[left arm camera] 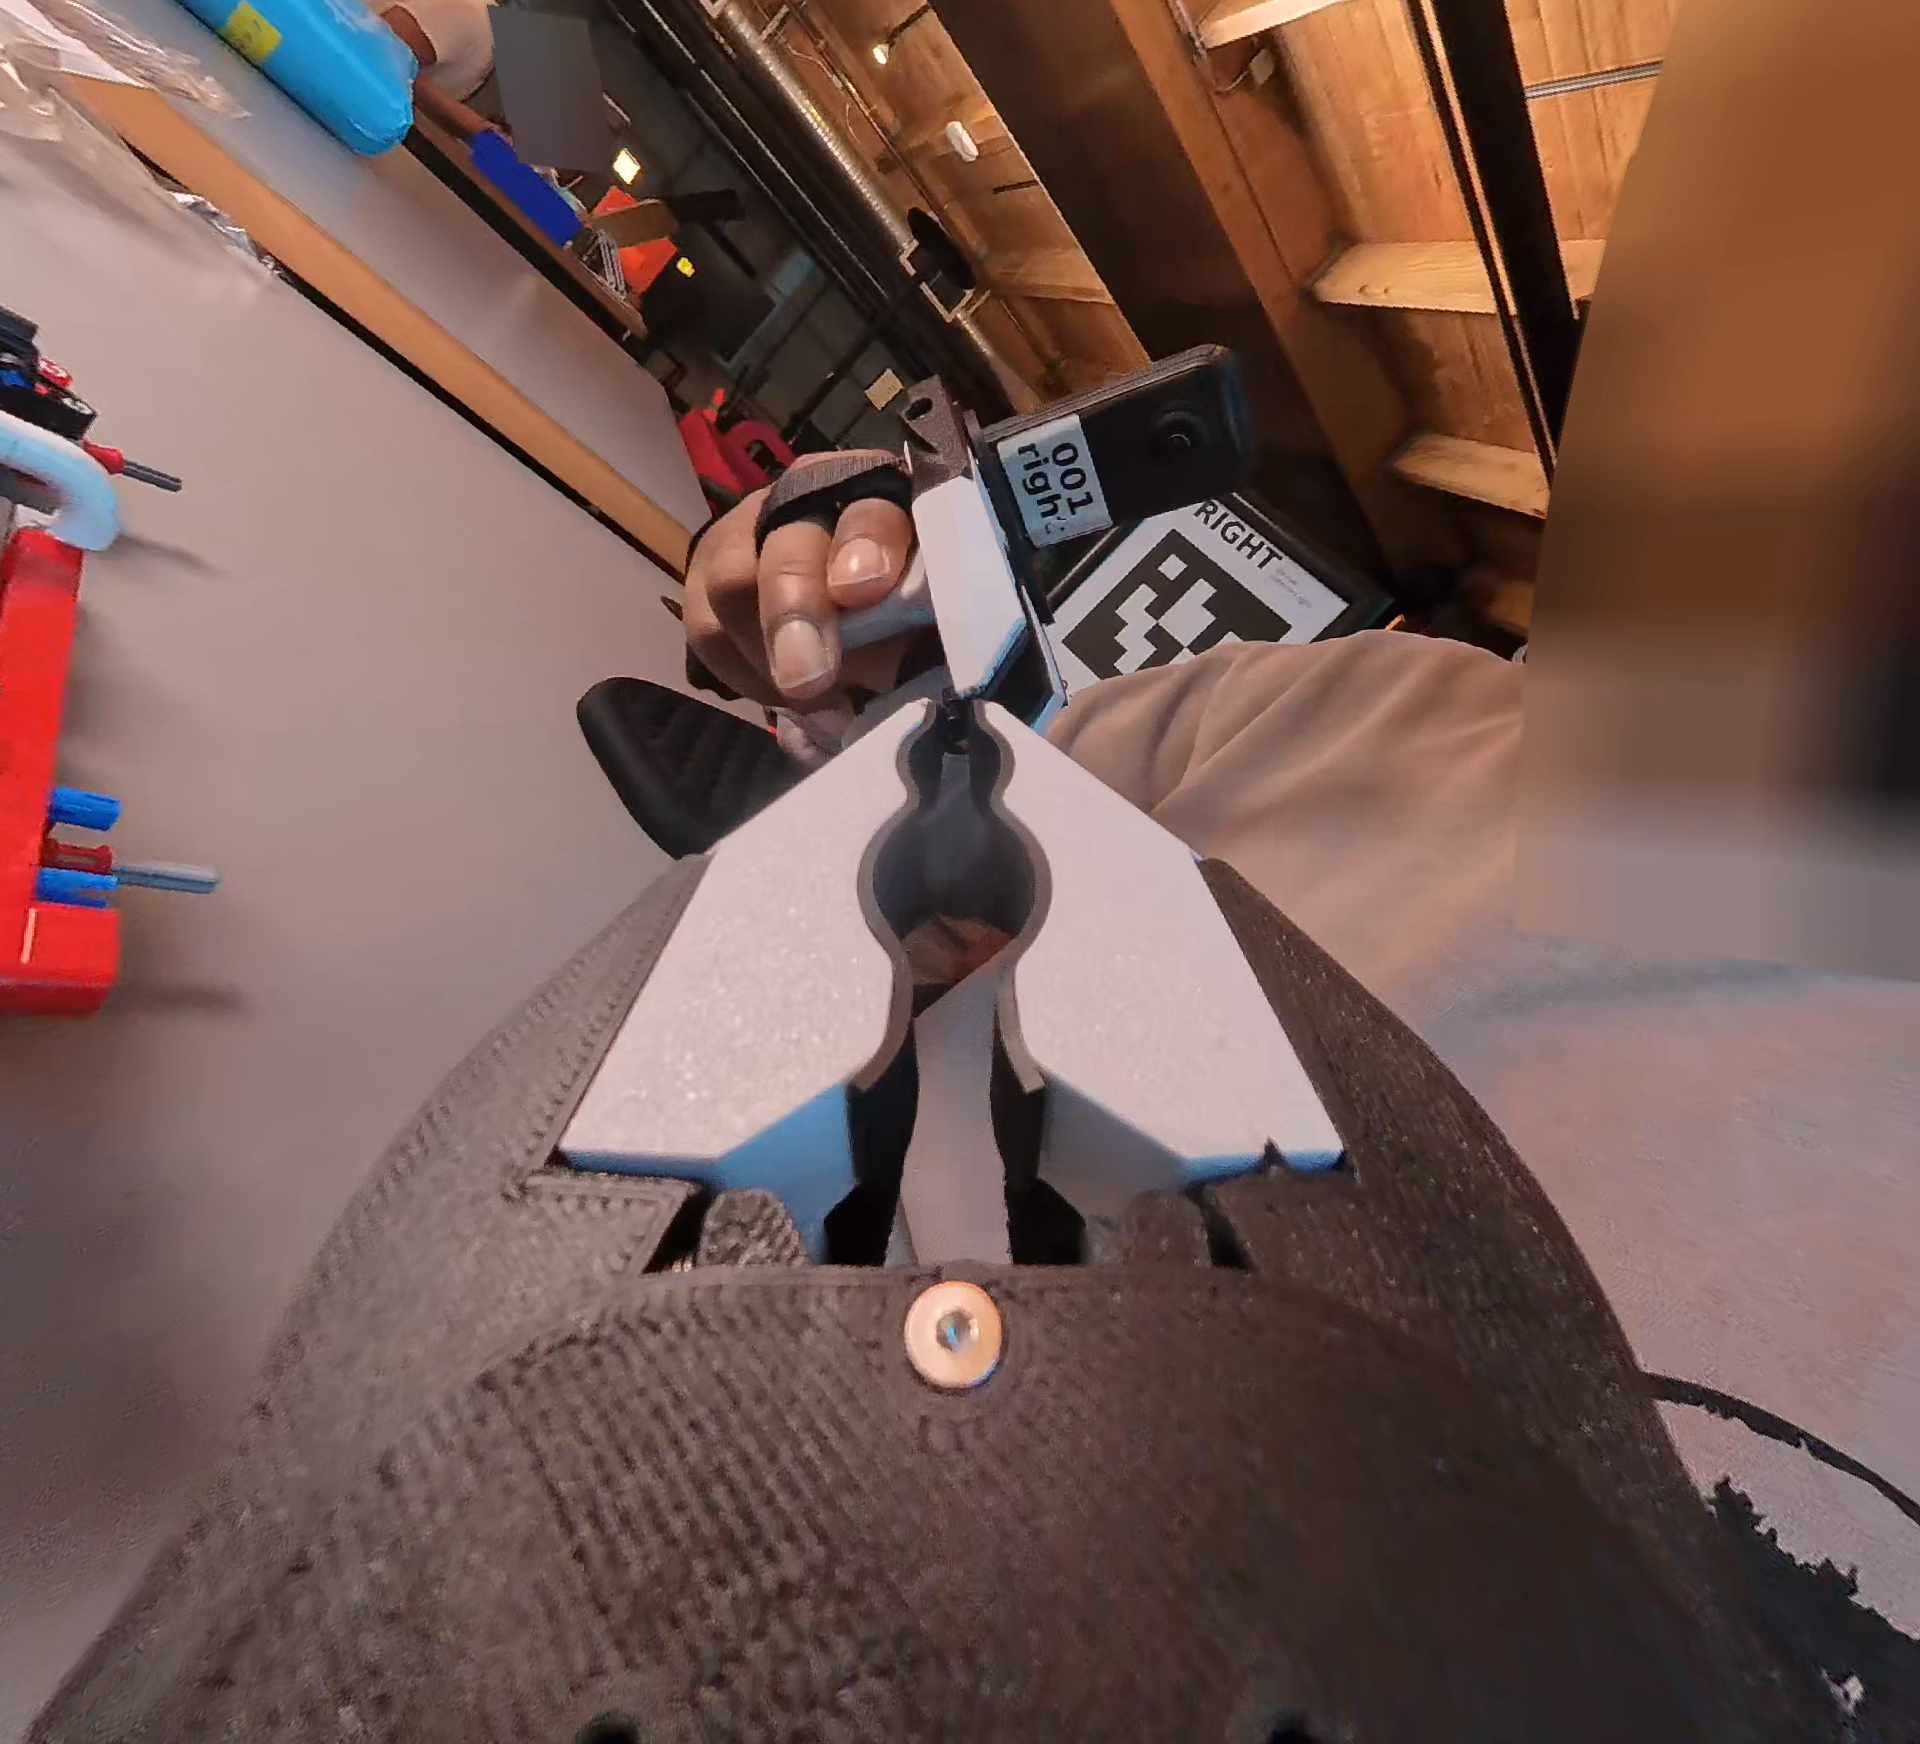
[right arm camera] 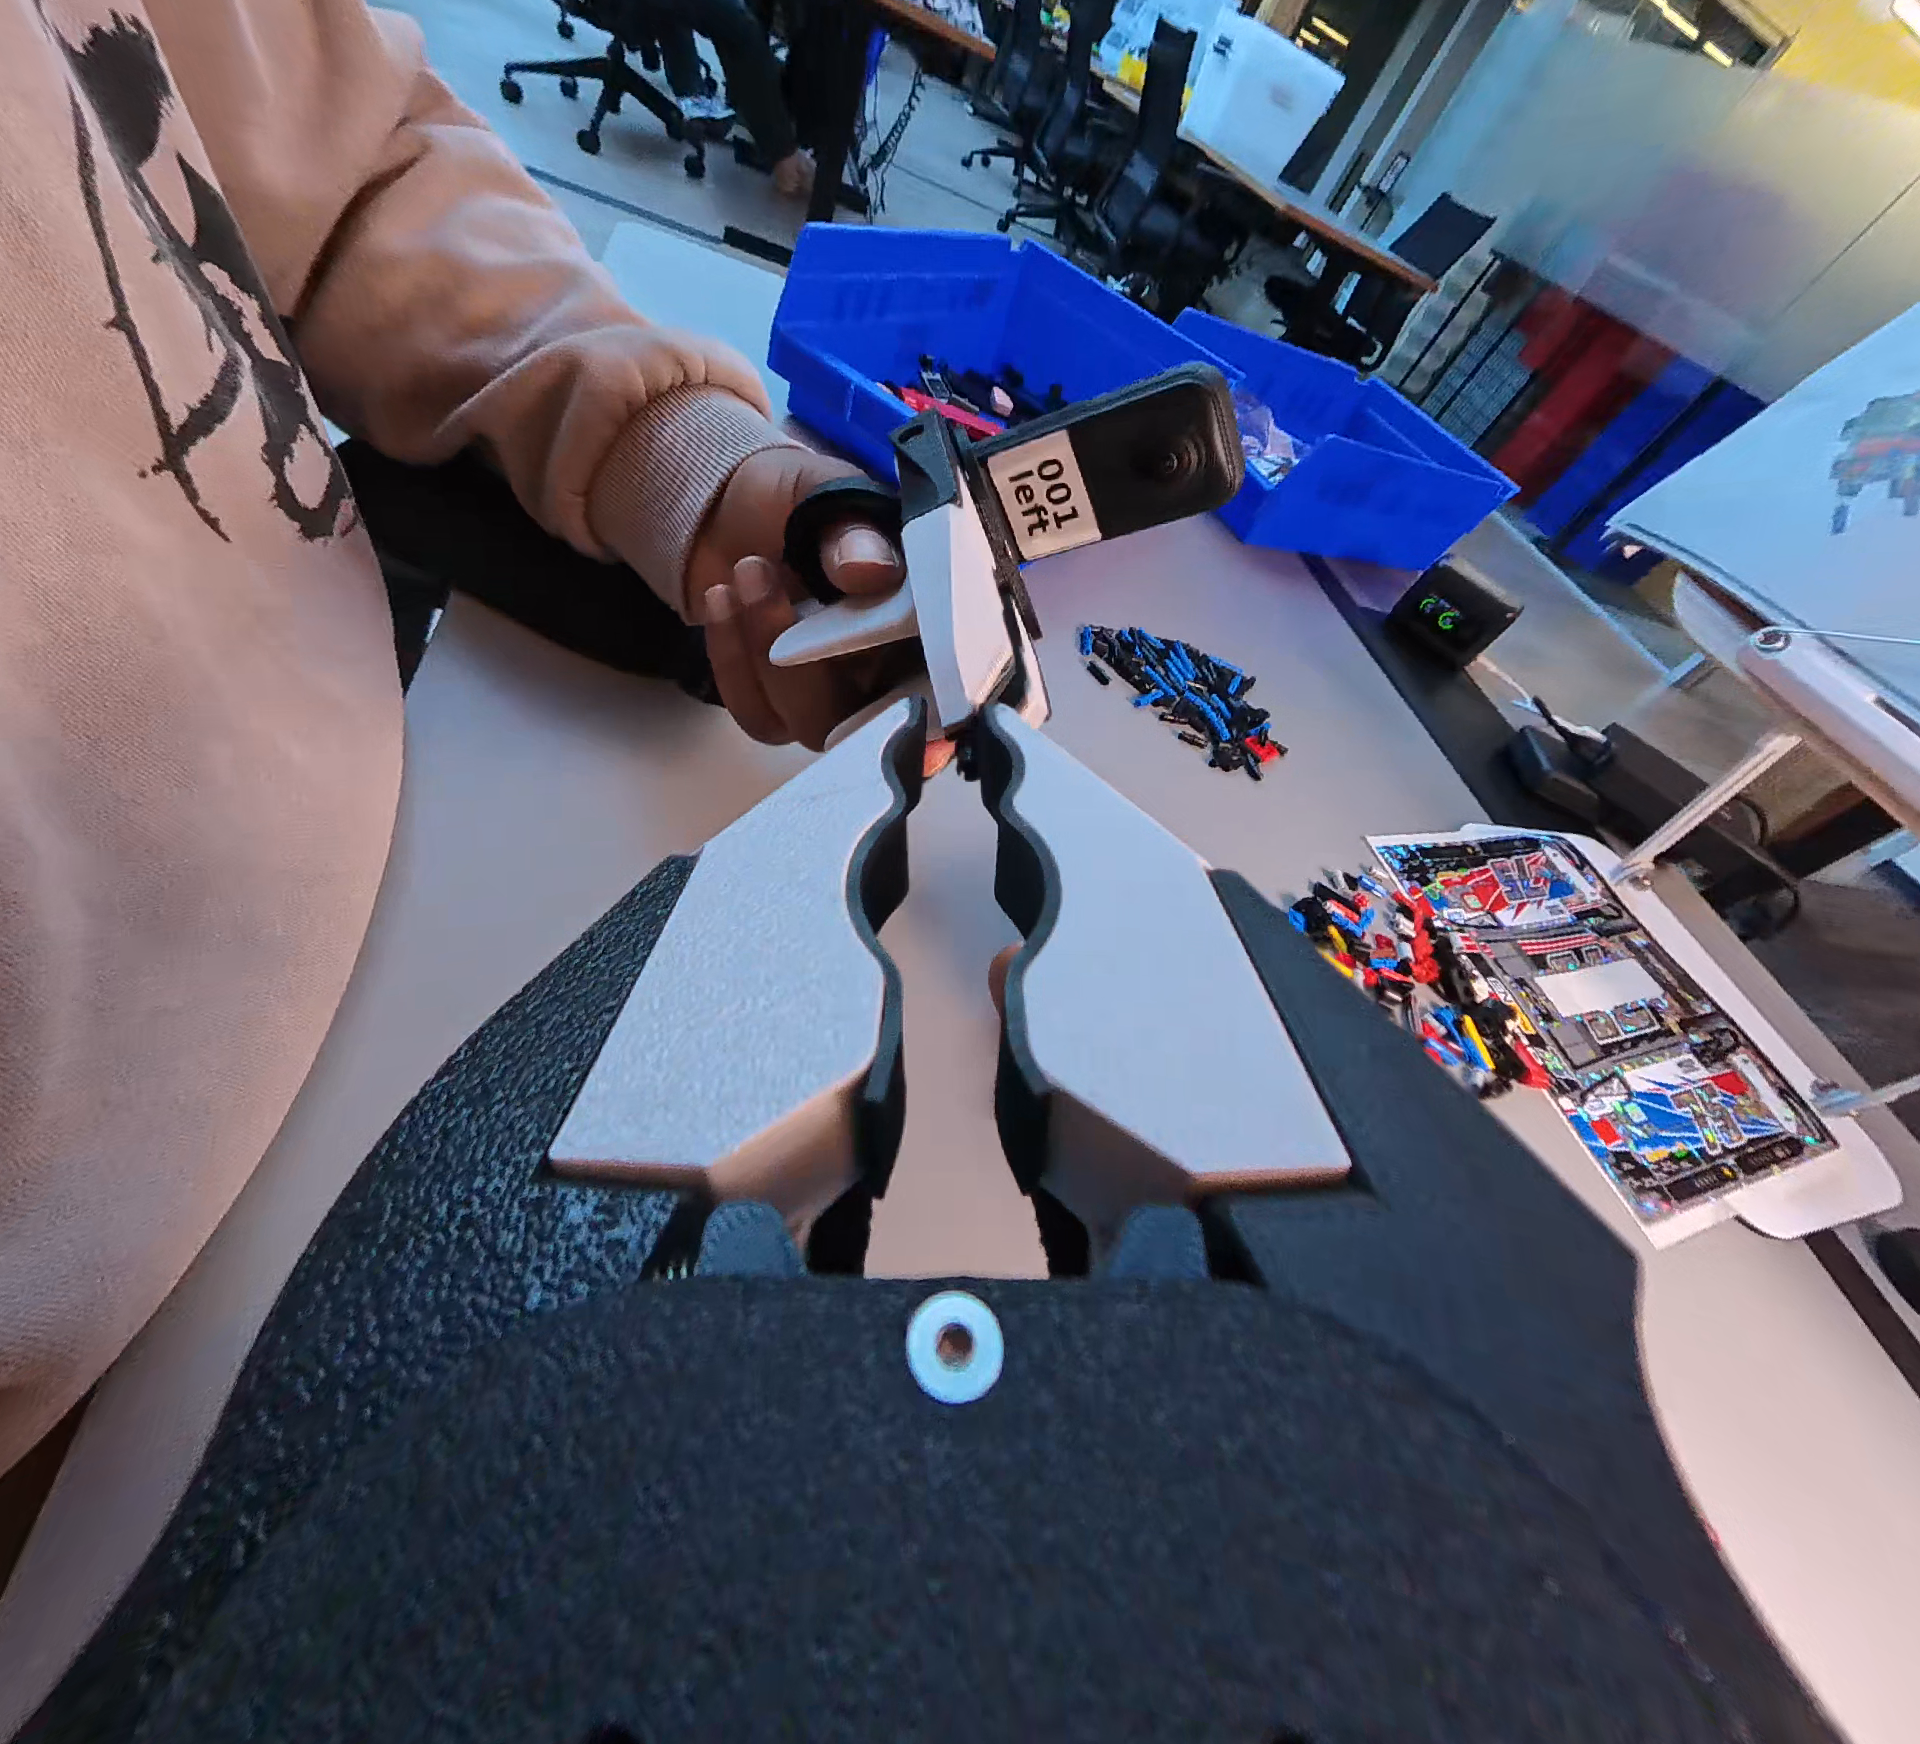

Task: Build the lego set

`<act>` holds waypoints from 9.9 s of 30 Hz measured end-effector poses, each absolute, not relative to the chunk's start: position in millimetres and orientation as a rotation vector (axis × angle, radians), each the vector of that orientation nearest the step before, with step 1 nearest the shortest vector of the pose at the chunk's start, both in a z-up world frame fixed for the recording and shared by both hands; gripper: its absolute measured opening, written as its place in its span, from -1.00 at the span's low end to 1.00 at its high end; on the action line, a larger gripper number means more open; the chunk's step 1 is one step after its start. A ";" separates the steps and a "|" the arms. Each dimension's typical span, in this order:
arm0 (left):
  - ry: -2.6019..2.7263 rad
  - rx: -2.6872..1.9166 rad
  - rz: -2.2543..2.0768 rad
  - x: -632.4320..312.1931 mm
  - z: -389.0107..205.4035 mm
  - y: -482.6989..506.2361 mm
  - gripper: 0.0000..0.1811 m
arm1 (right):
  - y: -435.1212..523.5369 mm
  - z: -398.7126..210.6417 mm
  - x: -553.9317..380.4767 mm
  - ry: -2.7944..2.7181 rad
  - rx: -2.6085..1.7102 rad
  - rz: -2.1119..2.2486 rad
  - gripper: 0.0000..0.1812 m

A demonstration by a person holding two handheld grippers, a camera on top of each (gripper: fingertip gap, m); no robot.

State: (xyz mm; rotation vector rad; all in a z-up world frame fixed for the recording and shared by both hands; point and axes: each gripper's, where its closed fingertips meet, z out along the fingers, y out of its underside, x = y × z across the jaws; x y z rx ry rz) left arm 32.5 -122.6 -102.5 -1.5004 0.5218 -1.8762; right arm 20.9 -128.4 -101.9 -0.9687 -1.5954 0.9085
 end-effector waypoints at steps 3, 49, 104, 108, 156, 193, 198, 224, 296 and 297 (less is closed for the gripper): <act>0.512 -1.472 -1.929 31.7 -98.3 -125.0 -0.98 | -126.4 -101.9 21.8 -1.587 -0.961 0.896 -0.92; 1.530 -1.266 0.285 -33.9 -212.7 -2.8 -0.51 | -71.0 -173.3 31.0 -1.080 -1.749 0.953 -0.97; 0.794 -1.791 -0.471 -34.6 -189.3 19.7 -0.27 | 31.3 -165.5 1.7 -1.183 -1.682 0.873 -0.98; 0.857 -1.777 -0.308 -36.1 -194.9 27.9 -0.40 | 32.7 -174.2 1.6 -1.209 -1.710 0.868 -0.97; 0.485 -2.091 -0.992 -27.1 -194.8 19.3 0.05 | -2.6 -175.1 -1.5 -1.293 -1.580 1.194 -0.97; 0.956 -1.688 0.118 -54.9 -204.2 65.7 -0.27 | 30.5 -147.9 -19.2 -1.092 -1.506 1.246 -0.98; 0.927 -1.701 0.082 -53.8 -199.1 65.6 -0.29 | 29.5 -136.7 -10.6 -1.089 -1.470 1.235 -0.97; 0.781 -1.800 -0.511 -17.4 -189.5 4.1 -0.30 | 4.4 -164.1 15.8 -1.388 -1.467 1.072 -0.97; 0.792 -1.677 -0.305 17.2 -167.7 10.9 -0.38 | -12.0 -108.8 -6.3 -1.572 -1.643 0.854 -0.99; 0.798 -1.669 -0.302 18.0 -167.4 10.4 -0.38 | -11.6 -110.1 -8.6 -1.576 -1.657 0.829 -0.99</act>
